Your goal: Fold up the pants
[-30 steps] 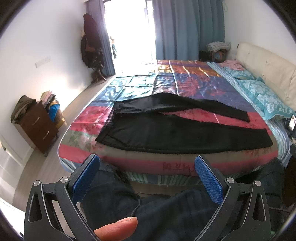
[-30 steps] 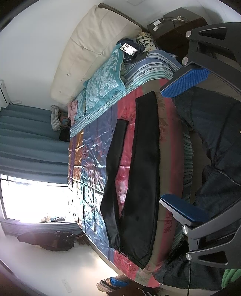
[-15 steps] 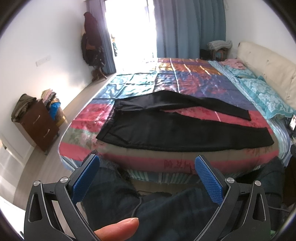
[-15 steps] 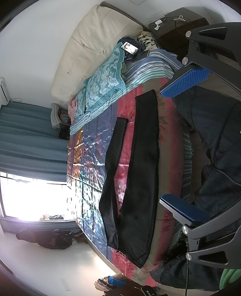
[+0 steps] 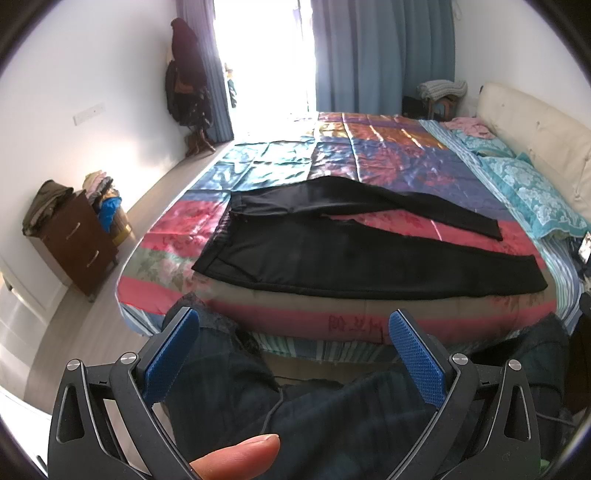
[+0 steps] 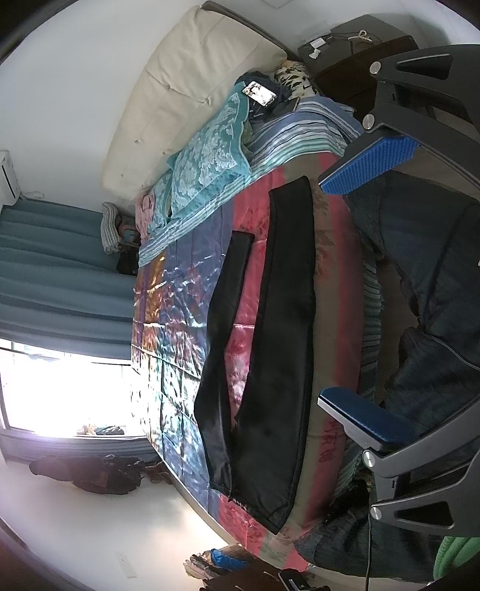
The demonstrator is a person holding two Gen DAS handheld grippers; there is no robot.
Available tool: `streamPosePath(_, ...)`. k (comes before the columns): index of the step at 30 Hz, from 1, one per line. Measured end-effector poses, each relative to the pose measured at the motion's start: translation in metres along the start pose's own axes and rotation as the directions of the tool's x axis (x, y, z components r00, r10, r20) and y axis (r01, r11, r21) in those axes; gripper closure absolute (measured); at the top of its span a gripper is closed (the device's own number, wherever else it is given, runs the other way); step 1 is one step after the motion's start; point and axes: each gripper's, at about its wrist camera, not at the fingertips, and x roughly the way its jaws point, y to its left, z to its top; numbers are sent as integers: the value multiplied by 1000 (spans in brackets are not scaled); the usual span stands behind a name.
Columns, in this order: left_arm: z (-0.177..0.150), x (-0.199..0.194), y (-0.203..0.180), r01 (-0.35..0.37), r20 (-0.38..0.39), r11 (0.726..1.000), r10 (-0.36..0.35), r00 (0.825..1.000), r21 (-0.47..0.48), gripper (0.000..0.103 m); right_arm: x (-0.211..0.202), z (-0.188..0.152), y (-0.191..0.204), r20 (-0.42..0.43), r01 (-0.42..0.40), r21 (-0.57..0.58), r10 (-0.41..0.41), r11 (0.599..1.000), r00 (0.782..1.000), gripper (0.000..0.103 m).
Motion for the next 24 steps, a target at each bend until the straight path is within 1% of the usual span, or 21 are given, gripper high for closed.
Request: streamPosePath(24, 0, 1, -7, 5, -7, 1000, -5, 1000, 8, 0, 2, 1, 4, -3, -6, -6, 6, 1000, 1000, 0)
